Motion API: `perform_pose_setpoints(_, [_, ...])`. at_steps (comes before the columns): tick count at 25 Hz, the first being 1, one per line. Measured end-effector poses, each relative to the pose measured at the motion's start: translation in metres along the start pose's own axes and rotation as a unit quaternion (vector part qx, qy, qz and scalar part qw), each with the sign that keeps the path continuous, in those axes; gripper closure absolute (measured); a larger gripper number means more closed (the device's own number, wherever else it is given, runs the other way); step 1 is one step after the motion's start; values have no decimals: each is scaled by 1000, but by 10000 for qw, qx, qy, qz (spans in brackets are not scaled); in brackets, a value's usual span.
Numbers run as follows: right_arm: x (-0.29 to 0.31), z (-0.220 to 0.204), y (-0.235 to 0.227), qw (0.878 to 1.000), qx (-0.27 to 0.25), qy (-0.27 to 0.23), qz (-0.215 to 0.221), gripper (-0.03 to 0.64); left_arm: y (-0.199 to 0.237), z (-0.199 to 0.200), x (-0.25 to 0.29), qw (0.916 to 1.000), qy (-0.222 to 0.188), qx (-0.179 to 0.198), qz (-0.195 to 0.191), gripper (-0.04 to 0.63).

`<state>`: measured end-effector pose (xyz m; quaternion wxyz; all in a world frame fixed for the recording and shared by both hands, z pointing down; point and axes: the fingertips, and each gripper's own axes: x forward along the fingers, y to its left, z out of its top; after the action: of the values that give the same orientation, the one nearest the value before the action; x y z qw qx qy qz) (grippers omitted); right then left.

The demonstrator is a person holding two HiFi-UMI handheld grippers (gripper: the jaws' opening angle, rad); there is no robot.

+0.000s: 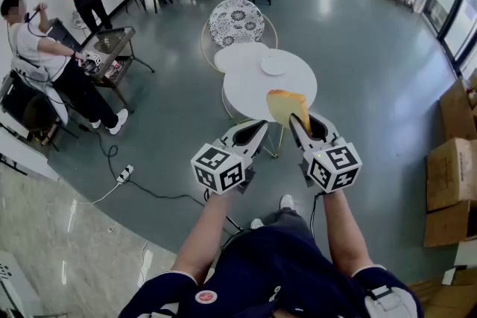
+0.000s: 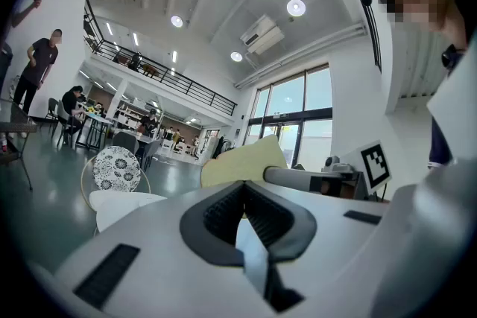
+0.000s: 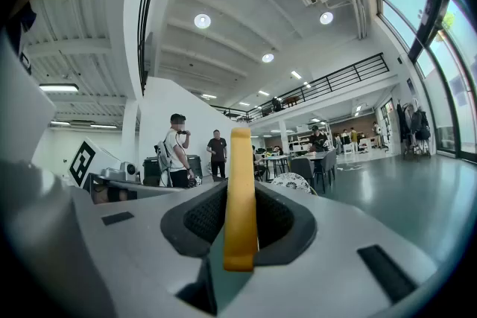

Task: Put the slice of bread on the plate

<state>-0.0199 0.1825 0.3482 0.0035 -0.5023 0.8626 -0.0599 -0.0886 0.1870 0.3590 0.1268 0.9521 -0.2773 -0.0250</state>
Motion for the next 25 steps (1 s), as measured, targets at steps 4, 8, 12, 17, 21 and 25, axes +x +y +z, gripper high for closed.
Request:
perform_pose_setpoints(4, [-3, 1, 3, 10000, 62, -12, -32, 528, -3, 0, -4, 10000, -2, -7, -13, 591])
perform_pose_setpoints(8, [-3, 2, 4, 9999, 110, -20, -19, 528, -3, 1, -5, 10000, 4, -13, -4, 591])
perform_pose_setpoints(12, [-2, 3, 5, 10000, 73, -17, -22, 528, -3, 2, -5, 10000, -1, -15, -21, 591])
perform_pose_setpoints(17, [-1, 2, 4, 10000, 43, -31, -58, 528, 0, 1, -5, 10000, -5, 0, -60, 591])
perform_pose_setpoints(21, [2, 2, 3, 9999, 21, -49, -103, 528, 2, 1, -4, 9999, -8, 29, -126, 591])
perform_pose_setpoints(25, [13, 4, 5, 9999, 0, -77, -121, 528, 14, 5, -3, 9998, -10, 54, -180, 591])
